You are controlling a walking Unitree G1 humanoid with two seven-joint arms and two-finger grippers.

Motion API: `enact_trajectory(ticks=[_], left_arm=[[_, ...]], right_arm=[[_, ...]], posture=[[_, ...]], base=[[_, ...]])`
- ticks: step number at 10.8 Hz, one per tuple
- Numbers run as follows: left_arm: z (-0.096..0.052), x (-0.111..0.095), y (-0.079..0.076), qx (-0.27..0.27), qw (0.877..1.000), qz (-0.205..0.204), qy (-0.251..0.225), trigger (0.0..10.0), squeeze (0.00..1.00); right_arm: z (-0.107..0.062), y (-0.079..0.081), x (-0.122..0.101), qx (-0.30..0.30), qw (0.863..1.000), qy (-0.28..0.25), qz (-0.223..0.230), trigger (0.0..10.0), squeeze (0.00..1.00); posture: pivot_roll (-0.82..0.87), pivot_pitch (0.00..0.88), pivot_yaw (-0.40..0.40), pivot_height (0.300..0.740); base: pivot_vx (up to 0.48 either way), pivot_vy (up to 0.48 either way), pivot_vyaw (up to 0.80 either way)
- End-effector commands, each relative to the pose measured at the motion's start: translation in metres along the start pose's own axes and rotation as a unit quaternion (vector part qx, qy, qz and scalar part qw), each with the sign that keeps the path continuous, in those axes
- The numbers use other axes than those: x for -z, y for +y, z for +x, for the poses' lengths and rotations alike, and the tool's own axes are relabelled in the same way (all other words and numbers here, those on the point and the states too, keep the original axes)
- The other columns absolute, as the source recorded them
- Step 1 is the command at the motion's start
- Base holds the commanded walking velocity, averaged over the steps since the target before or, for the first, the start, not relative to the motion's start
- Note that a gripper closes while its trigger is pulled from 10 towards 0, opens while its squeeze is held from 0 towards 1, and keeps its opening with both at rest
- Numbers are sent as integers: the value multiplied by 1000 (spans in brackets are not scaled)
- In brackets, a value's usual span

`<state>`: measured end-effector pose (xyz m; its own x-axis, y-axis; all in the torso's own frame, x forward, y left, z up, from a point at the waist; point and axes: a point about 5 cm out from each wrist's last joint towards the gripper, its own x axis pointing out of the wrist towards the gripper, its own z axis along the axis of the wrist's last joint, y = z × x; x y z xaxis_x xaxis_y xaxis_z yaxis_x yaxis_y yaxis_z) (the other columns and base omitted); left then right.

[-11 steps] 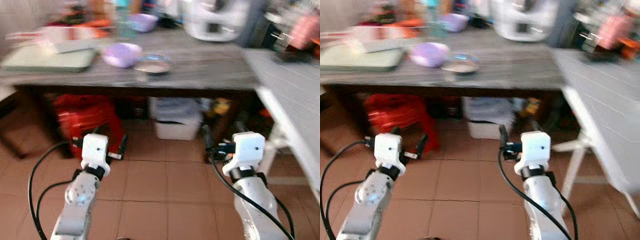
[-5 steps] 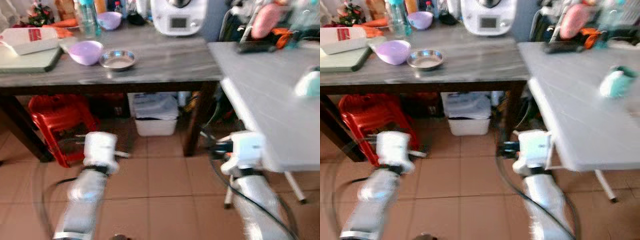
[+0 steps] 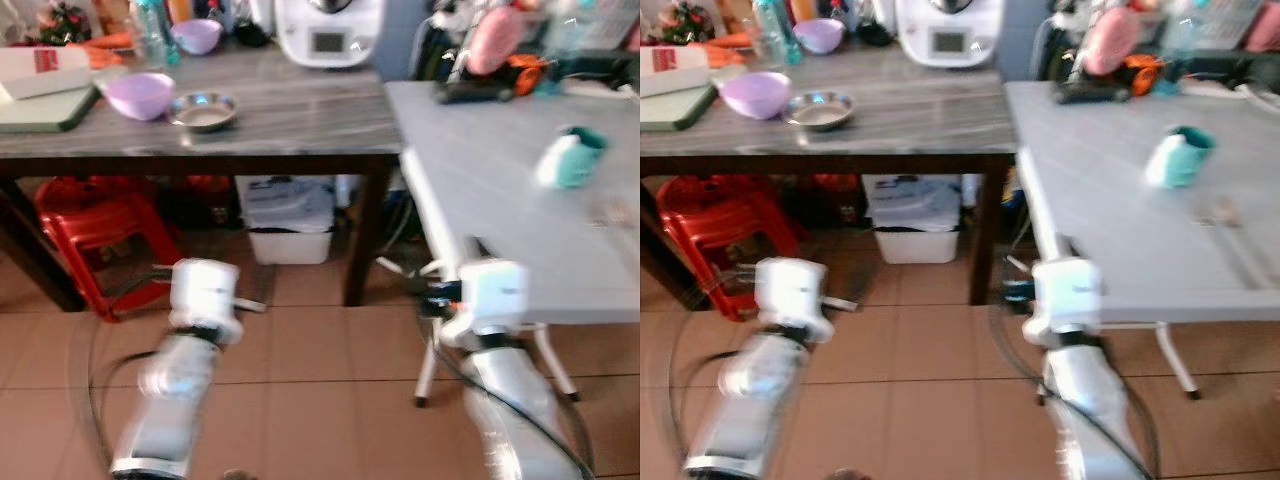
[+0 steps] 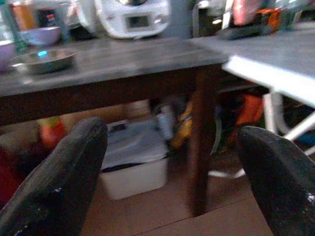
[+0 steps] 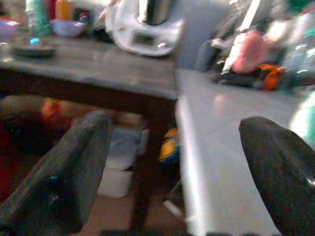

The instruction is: Setting the table

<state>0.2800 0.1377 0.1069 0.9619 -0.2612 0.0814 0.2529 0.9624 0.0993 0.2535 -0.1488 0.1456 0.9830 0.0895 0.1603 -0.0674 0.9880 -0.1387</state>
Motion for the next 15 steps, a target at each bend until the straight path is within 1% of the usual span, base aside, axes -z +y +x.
enact_trajectory(ticks=[1, 7, 12, 13, 14, 15], left_arm=[[-2, -1, 9, -8, 1000, 8, 0, 10000, 0], [1, -2, 8, -4, 1000, 9, -4, 10000, 0], [1, -1, 3, 3, 1000, 4, -4, 10000, 0], [1, -1, 2, -1, 1000, -11, -6, 10000, 0], [1, -4, 2, 3, 1000, -3, -15, 10000, 0], [1, -5, 1, 17, 1000, -7, -16, 10000, 0]], right_arm=[[2, 7, -5, -10, 1000, -10, 6, 10000, 0], [6, 8, -6, -10, 1000, -14, 6, 10000, 0], [8, 8, -6, -9, 1000, -15, 6, 10000, 0], [8, 8, -6, -9, 1000, -15, 6, 10000, 0], [8, 8, -6, -10, 1000, -15, 6, 10000, 0], [8, 8, -6, -10, 1000, -16, 5, 10000, 0]], posture=[[79, 94, -16, 740], [83, 89, -19, 740], [79, 92, -21, 740], [79, 92, -21, 740], [79, 92, -21, 740], [76, 93, -21, 740]], base=[[0, -480, 0], [0, -480, 0], [0, -480, 0], [0, 0, 0], [0, 0, 0], [0, 0, 0]])
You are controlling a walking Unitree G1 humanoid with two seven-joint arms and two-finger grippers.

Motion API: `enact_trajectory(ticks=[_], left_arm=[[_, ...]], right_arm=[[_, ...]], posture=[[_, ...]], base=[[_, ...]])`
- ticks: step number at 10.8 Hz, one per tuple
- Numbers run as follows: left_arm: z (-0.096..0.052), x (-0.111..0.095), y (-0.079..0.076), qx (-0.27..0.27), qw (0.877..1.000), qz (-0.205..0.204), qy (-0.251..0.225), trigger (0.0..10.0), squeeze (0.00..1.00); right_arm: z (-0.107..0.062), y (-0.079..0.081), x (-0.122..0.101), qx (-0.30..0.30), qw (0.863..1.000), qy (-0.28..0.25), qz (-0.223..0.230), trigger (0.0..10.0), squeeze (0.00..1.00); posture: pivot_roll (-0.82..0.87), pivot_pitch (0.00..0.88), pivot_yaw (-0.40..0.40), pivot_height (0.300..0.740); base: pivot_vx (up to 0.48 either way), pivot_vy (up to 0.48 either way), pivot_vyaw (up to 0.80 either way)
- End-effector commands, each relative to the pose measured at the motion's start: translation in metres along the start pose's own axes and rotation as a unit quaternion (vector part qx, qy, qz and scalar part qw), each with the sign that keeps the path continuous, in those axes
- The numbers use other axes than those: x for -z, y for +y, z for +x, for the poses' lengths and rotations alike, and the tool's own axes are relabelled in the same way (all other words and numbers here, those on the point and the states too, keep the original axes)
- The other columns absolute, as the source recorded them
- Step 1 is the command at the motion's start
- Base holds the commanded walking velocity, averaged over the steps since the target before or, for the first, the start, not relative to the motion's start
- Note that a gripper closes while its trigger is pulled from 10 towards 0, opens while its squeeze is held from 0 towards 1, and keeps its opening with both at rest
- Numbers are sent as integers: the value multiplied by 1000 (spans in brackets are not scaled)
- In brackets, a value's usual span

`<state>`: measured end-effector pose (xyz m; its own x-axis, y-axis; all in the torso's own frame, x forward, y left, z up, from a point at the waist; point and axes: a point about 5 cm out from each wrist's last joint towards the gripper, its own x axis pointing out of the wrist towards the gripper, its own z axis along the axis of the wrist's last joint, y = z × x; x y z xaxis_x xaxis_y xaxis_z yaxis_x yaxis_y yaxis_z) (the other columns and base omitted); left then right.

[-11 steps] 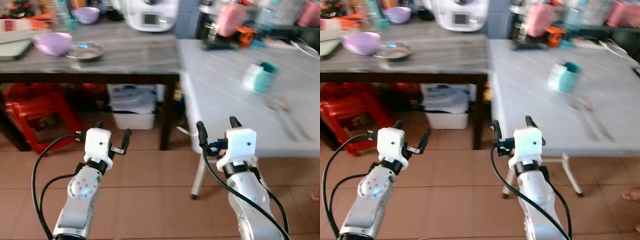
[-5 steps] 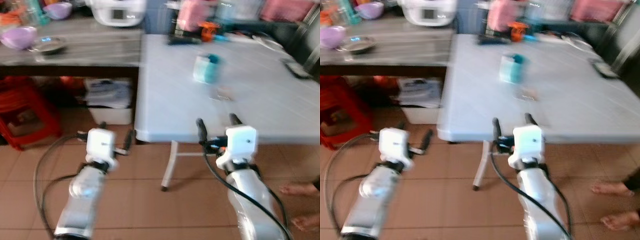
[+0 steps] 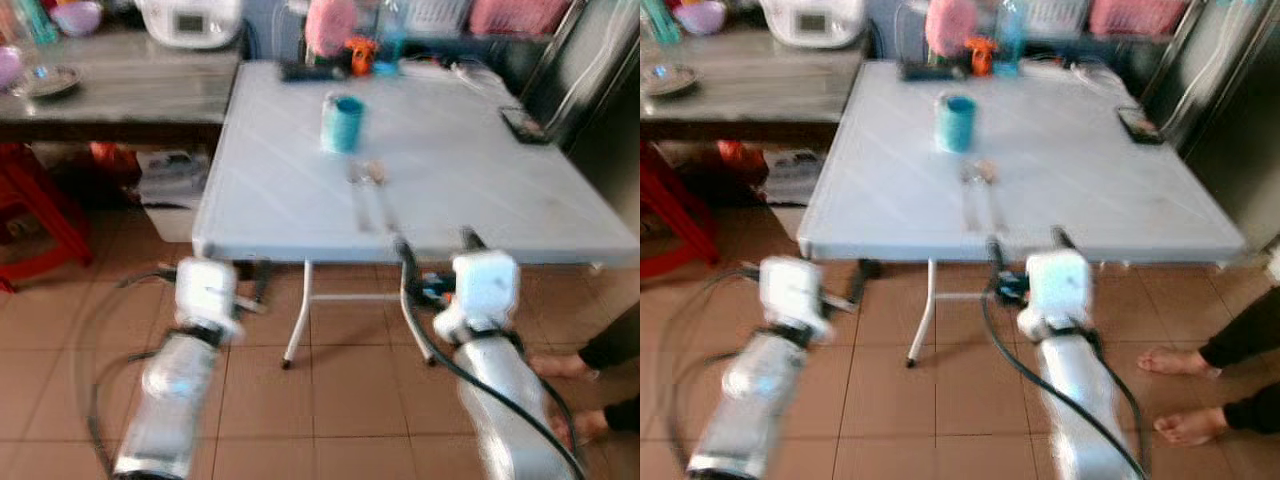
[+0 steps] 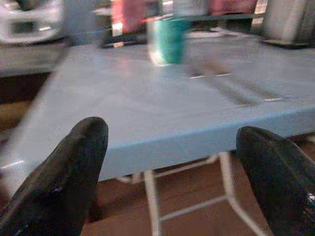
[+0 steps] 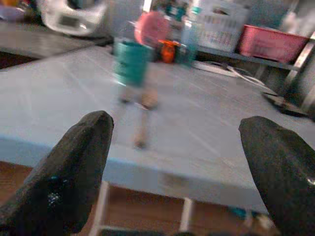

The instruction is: Setting the table

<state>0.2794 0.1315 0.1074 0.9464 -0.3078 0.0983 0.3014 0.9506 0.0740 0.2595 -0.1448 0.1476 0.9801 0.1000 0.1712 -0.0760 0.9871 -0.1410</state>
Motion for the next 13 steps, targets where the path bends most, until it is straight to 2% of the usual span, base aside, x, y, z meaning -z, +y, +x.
enact_trajectory(ticks=[1, 3, 6, 9, 11, 13], left_arm=[[0, -4, 8, -3, 1000, 0, -4, 10000, 0], [-1, -4, 8, 2, 1000, -5, -7, 10000, 0], [-1, -5, 7, 9, 1000, -12, -9, 10000, 0], [-3, -3, 8, 2, 1000, -6, -6, 10000, 0], [-7, -1, 22, -39, 999, 24, 0, 10000, 0], [-13, 1, 33, -77, 997, 27, 8, 10000, 0]], right_arm=[[2, 4, -5, -6, 1000, -10, 5, 10000, 0], [2, 5, -5, -6, 1000, -12, 3, 10000, 0], [2, 5, -7, -11, 1000, -14, 0, 10000, 0], [-1, 3, -4, -8, 1000, -7, 15, 10000, 0], [-11, -12, 3, 41, 997, 15, 56, 10000, 0], [-20, -18, 8, 49, 997, 28, 44, 10000, 0]], posture=[[74, 94, -20, 740], [73, 95, -20, 740], [69, 99, -23, 740], [69, 99, -23, 740], [69, 103, -18, 740], [69, 103, -18, 740]], base=[[0, 0, 0], [0, 0, 0], [306, 0, 0], [340, 0, 0], [347, 0, 0], [366, 0, 0]])
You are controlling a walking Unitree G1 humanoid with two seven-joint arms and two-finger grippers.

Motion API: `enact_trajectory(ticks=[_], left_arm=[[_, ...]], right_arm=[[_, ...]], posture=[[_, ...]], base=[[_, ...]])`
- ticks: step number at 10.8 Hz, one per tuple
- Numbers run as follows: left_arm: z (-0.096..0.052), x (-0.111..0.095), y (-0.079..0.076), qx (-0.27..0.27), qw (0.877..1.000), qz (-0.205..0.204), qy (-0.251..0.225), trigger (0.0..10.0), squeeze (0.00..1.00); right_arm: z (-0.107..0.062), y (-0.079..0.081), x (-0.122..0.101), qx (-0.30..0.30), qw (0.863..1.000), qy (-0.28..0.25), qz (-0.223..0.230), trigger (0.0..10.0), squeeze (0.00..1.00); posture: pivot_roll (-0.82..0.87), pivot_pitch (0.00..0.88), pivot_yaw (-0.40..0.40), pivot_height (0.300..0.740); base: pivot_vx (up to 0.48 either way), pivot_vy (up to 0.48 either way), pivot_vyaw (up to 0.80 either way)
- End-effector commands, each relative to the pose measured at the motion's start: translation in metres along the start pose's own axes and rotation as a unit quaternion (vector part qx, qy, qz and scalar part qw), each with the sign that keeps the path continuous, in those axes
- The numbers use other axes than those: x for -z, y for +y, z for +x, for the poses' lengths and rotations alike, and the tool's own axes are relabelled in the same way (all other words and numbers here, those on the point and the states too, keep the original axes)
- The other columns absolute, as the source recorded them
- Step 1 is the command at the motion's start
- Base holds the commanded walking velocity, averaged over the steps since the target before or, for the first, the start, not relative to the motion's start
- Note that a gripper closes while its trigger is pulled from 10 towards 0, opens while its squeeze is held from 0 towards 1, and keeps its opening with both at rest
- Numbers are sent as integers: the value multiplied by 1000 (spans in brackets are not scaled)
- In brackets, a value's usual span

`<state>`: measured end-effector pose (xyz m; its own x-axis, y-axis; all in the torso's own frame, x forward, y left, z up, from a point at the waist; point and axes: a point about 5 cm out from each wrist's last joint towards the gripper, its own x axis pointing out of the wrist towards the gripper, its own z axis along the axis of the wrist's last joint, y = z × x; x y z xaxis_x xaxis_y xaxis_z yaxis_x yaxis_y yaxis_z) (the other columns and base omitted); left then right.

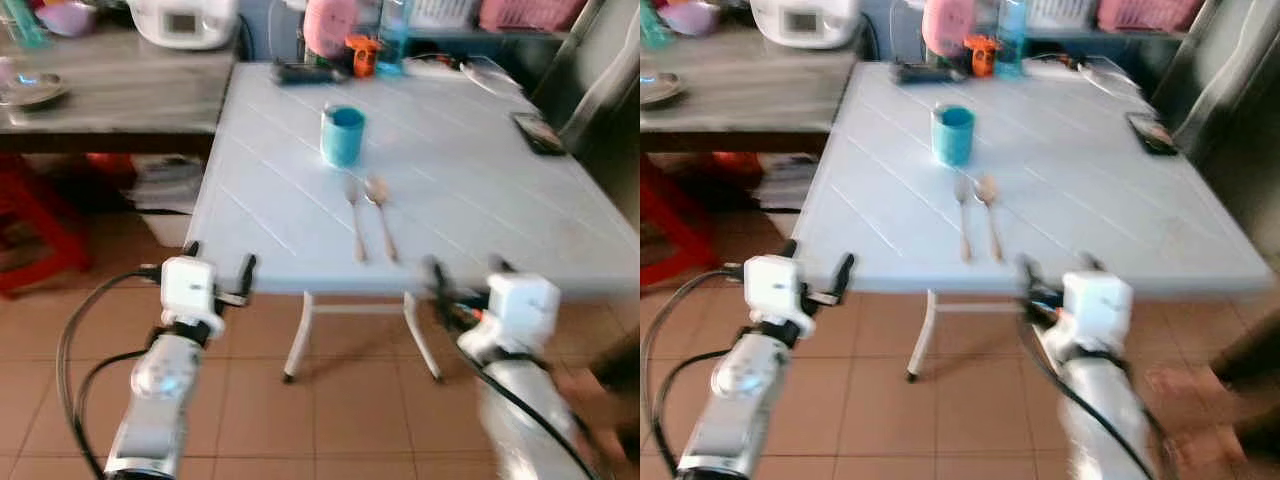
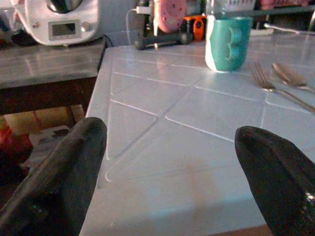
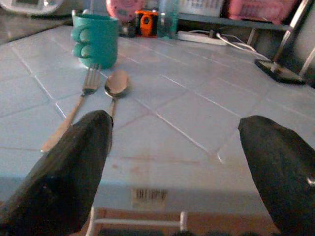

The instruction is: Setting the table

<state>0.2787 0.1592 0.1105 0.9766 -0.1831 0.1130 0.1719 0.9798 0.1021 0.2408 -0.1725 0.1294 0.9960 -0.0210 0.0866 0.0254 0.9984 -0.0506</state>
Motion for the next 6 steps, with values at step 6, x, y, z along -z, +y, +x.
enact_trajectory(ticks=[6], left_arm=[[-15, 4, 8, -18, 1000, 6, 18, 10000, 0]], right_arm=[[1, 10, -11, -22, 999, -22, -9, 10000, 0]], posture=[[76, 107, -15, 740]], base=[[401, 0, 0]])
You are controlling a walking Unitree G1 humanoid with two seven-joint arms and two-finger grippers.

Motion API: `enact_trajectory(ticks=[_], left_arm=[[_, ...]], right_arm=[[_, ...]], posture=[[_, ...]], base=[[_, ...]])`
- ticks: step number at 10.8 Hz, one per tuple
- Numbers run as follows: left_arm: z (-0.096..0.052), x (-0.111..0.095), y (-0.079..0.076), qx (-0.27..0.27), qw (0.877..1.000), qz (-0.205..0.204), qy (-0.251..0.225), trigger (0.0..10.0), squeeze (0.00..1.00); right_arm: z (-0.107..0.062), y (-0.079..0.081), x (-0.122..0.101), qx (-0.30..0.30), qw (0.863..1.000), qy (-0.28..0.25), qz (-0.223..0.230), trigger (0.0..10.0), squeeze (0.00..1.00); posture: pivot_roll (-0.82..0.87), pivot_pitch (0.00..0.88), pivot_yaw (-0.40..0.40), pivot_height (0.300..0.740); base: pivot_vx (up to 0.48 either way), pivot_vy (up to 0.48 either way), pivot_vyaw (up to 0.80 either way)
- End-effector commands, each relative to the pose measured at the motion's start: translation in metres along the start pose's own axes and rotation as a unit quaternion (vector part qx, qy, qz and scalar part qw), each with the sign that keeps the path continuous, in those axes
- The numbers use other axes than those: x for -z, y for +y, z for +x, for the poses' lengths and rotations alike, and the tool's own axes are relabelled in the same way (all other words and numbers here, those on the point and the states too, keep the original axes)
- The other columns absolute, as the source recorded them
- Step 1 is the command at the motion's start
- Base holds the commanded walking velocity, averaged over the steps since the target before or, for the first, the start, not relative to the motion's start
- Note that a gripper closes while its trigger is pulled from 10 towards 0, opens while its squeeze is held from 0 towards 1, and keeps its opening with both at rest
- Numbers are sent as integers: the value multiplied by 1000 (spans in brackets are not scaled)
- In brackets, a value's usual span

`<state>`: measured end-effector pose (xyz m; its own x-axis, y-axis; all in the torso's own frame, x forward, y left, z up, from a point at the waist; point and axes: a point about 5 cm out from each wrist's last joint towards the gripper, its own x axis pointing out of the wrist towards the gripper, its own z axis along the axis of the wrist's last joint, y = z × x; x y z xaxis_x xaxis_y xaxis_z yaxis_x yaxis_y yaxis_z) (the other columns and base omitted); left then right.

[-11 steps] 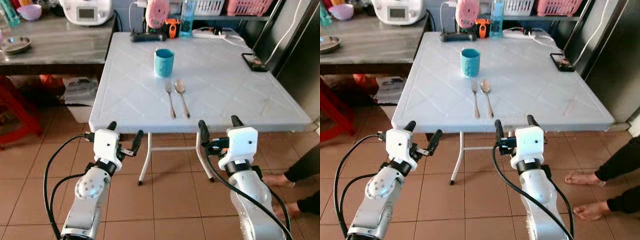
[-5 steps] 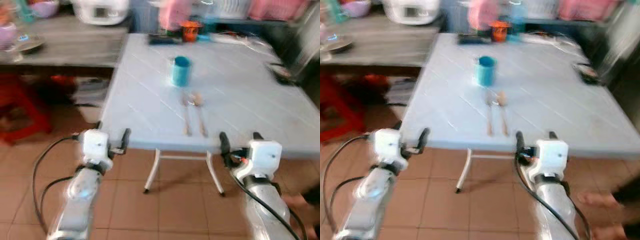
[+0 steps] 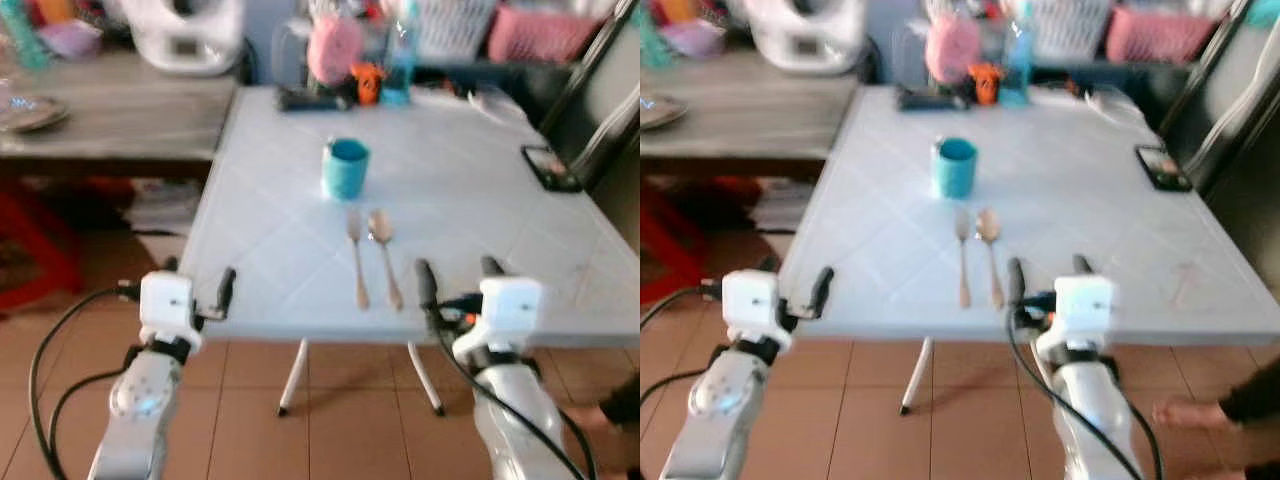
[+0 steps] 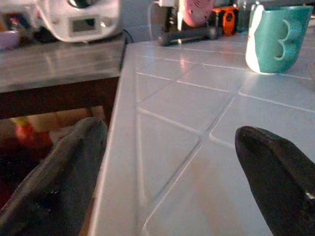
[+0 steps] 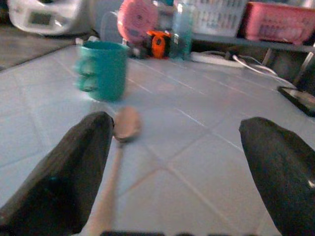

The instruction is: Setting the table

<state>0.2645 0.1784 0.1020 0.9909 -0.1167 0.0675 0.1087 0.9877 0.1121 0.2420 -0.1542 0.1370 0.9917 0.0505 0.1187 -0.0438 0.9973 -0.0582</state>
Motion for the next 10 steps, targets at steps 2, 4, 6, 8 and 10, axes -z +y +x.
enact_trajectory(ticks=[2, 4, 6, 8, 10], left_arm=[[3, -4, -8, 8, 1000, 0, -5, 10000, 0], [1, -2, -6, 8, 1000, 1, 0, 10000, 0], [-3, 1, -3, 9, 1000, 17, 5, 10000, 0], [-5, 2, 3, 2, 1000, 28, 8, 10000, 0], [-4, 1, 3, 8, 1000, 27, 9, 10000, 0]], right_arm=[[-1, -7, -2, 11, 1000, -3, -9, 10000, 0], [0, -4, 0, 2, 1000, -1, -6, 10000, 0], [0, -3, 0, -4, 1000, -1, -6, 10000, 0], [0, -1, 0, -7, 1000, -1, -6, 10000, 0], [0, 0, 1, -7, 1000, 0, -5, 10000, 0]], posture=[[77, 104, -15, 740], [79, 104, -13, 740], [83, 105, -12, 740], [87, 109, -11, 740], [86, 111, -8, 740]], base=[[212, 0, 241], [0, 0, 0], [0, 0, 0], [0, 0, 250], [0, 0, 619]])
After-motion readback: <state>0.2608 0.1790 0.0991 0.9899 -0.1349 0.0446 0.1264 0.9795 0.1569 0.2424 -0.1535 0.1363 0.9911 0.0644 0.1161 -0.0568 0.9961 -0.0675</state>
